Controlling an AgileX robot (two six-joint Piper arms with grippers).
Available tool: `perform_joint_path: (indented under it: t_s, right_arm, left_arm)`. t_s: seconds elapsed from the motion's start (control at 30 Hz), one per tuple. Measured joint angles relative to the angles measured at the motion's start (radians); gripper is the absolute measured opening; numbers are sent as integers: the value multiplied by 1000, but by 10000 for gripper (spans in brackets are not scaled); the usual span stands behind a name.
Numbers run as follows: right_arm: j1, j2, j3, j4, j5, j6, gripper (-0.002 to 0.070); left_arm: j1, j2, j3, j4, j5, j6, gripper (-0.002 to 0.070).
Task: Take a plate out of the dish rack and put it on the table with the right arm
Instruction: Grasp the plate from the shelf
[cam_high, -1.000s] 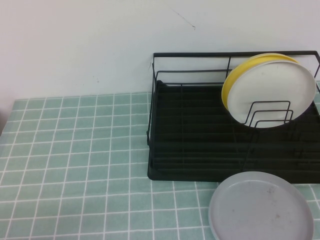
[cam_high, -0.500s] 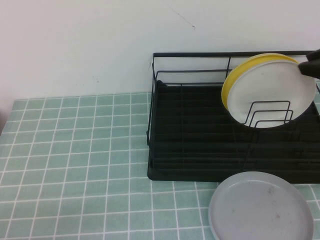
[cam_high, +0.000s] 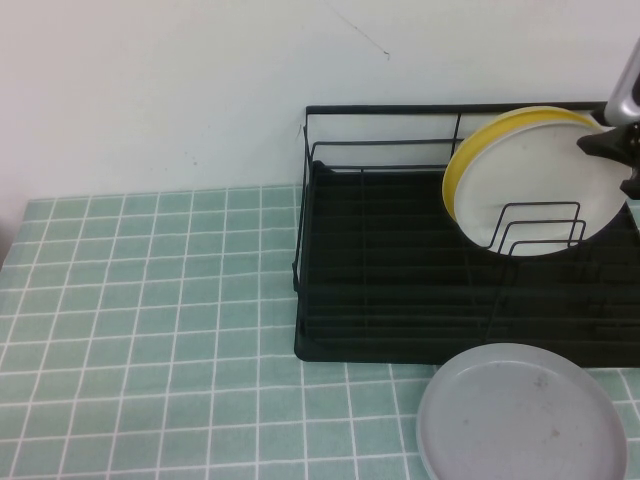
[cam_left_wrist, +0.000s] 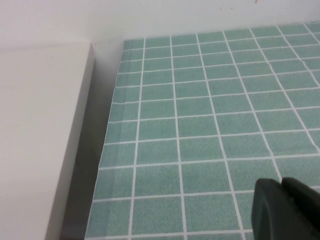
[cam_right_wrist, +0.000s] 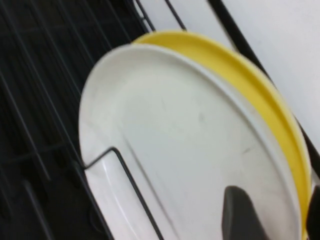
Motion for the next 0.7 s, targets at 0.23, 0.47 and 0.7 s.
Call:
perform_joint_path:
  t_s: [0.23,0.47,0.7]
  right_arm:
    - [0,32,-7,-2,-49,-40,288]
    - [0,70,-39,3,-56,-64,289]
    - [0,77,-41,7,-56,-66,289]
  left_arm:
    - [0,0,0,0,0,0,-3]
    - [0,0,0,0,0,0,-3]
    - [0,0,0,0,0,0,-3]
